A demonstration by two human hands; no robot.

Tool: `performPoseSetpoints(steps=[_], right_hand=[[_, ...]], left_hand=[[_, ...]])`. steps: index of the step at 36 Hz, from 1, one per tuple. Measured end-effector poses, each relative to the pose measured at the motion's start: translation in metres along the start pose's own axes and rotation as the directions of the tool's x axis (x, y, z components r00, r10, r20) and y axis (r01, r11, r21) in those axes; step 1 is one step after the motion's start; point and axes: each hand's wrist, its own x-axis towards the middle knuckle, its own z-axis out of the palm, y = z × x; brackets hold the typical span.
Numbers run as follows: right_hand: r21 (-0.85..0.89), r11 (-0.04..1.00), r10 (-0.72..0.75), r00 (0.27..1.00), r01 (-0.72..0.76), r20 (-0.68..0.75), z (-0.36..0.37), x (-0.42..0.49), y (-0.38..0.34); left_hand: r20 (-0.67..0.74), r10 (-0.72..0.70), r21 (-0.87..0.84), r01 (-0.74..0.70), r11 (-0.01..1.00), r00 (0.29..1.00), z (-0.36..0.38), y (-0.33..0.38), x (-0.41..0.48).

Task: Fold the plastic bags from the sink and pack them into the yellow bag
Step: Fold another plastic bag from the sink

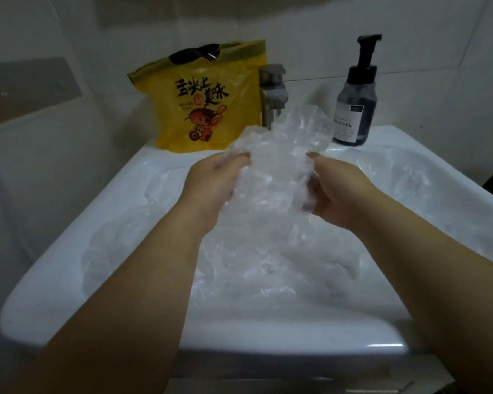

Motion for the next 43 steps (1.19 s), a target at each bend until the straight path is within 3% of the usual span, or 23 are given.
performPoseSetpoints(steps=[3, 5, 7, 9, 12, 14, 17, 19, 21, 24, 27, 28, 30, 32, 35, 38, 43], right_hand=[[-0.276, 0.961, -0.069, 0.987, 0.027, -0.145, -0.006, 0.007, 0.006], [-0.539, 0.835, -0.254, 0.945, 0.106, -0.208, -0.011, 0.012, 0.012], [-0.62, 0.765, -0.383, 0.897, 0.175, -0.22, -0.013, 0.013, 0.012], [-0.541, 0.812, -0.363, 0.916, 0.221, -0.172, -0.01, 0.01, 0.009], [-0.391, 0.888, -0.247, 0.968, 0.243, 0.041, -0.005, 0.002, 0.006], [-0.298, 0.944, -0.095, 0.982, 0.141, 0.166, -0.003, 0.002, 0.007], [-0.259, 0.965, 0.095, 0.968, -0.032, 0.234, 0.0, 0.005, 0.009], [-0.195, 0.98, 0.074, 0.966, -0.026, 0.247, -0.001, 0.006, 0.01], [-0.035, 0.998, -0.039, 0.982, 0.046, 0.185, -0.004, 0.008, 0.008], [0.015, 0.988, -0.152, 0.988, 0.152, 0.03, -0.011, 0.009, 0.002], [0.016, 0.983, -0.182, 0.981, 0.184, -0.074, -0.016, 0.009, -0.003], [0.025, 0.983, -0.181, 0.979, 0.184, -0.094, -0.017, 0.008, -0.004], [0.049, 0.982, -0.176, 0.982, 0.18, -0.074, -0.016, 0.006, -0.006], [0.096, 0.977, -0.19, 0.982, 0.19, -0.014, -0.013, 0.003, -0.007], [0.161, 0.955, -0.268, 0.957, 0.249, 0.107, -0.009, -0.002, -0.006], [0.192, 0.939, -0.326, 0.913, 0.284, 0.246, -0.007, -0.007, -0.007], [0.149, 0.946, -0.324, 0.866, 0.288, 0.38, -0.006, -0.011, -0.005]], left_hand=[[-0.12, -0.055, -0.131, 0.039, 0.991, 0.991, -0.007, 0.003, 0.003], [-0.187, -0.063, -0.121, 0.04, 0.992, 0.98, -0.012, 0.002, 0.006], [-0.209, -0.058, -0.069, 0.045, 0.997, 0.976, -0.013, 0.002, 0.007], [-0.191, -0.083, -0.053, 0.074, 0.996, 0.978, -0.012, 0.002, 0.006], [-0.128, -0.121, -0.077, 0.112, 0.991, 0.984, -0.008, 0.004, 0.003], [-0.009, -0.133, -0.164, 0.13, 0.978, 0.991, -0.004, 0.006, 0.0], [0.192, -0.085, -0.239, 0.131, 0.962, 0.978, -0.001, 0.006, -0.005], [0.279, -0.057, -0.2, 0.115, 0.973, 0.959, 0.0, 0.003, -0.007], [0.324, -0.036, -0.137, 0.084, 0.987, 0.945, -0.001, 0.0, -0.008], [0.168, -0.007, 0.116, -0.013, 0.993, 0.986, -0.004, 0.0, -0.01], [-0.034, 0.127, 0.508, -0.092, 0.856, 0.991, -0.007, -0.008, -0.008], [-0.085, 0.209, 0.567, -0.125, 0.814, 0.974, -0.009, -0.008, -0.007], [-0.151, 0.342, 0.443, -0.246, 0.862, 0.927, -0.009, -0.004, -0.008], [-0.163, 0.324, 0.121, -0.307, 0.944, 0.932, -0.008, 0.005, -0.009], [0.024, 0.1, -0.255, -0.09, 0.963, 0.995, -0.008, 0.011, -0.011], [0.242, -0.028, -0.276, 0.096, 0.956, 0.97, -0.008, 0.012, -0.013], [0.366, -0.023, -0.125, 0.074, 0.989, 0.93, -0.006, 0.008, -0.014]])
